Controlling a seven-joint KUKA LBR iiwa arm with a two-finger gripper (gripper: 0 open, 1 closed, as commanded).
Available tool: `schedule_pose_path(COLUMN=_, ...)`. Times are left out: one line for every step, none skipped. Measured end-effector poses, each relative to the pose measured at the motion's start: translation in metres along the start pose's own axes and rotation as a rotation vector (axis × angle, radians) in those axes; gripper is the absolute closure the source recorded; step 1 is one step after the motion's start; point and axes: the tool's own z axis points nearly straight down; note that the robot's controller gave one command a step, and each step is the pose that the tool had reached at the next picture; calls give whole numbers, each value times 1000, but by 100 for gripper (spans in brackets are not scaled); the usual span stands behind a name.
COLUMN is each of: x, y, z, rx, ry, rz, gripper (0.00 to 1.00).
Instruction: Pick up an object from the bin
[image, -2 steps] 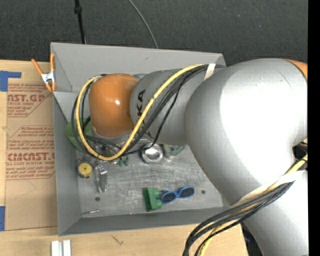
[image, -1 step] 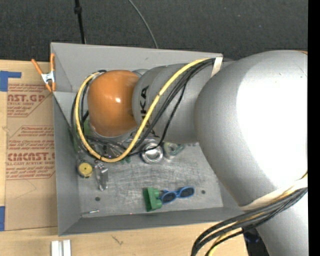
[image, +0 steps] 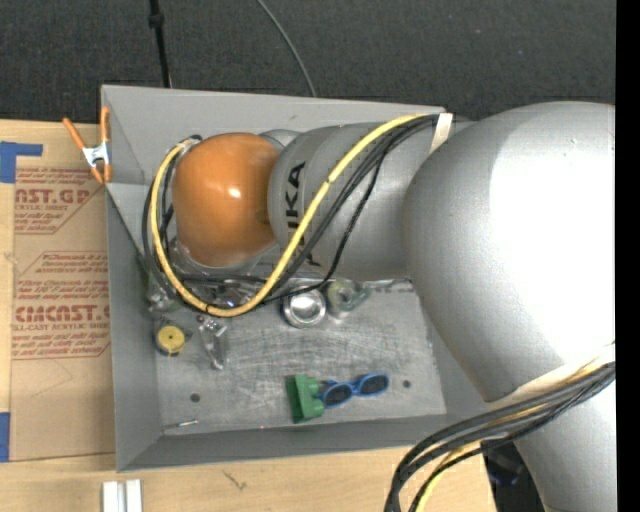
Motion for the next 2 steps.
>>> schedule_pose_path(x=-5, y=-8, z=28, rx=2, ry=-4, rz=-215, gripper=0)
schedule_pose_path(x=-6, y=-8, z=27, rx=0, ry=-2, rz=-214, gripper=0)
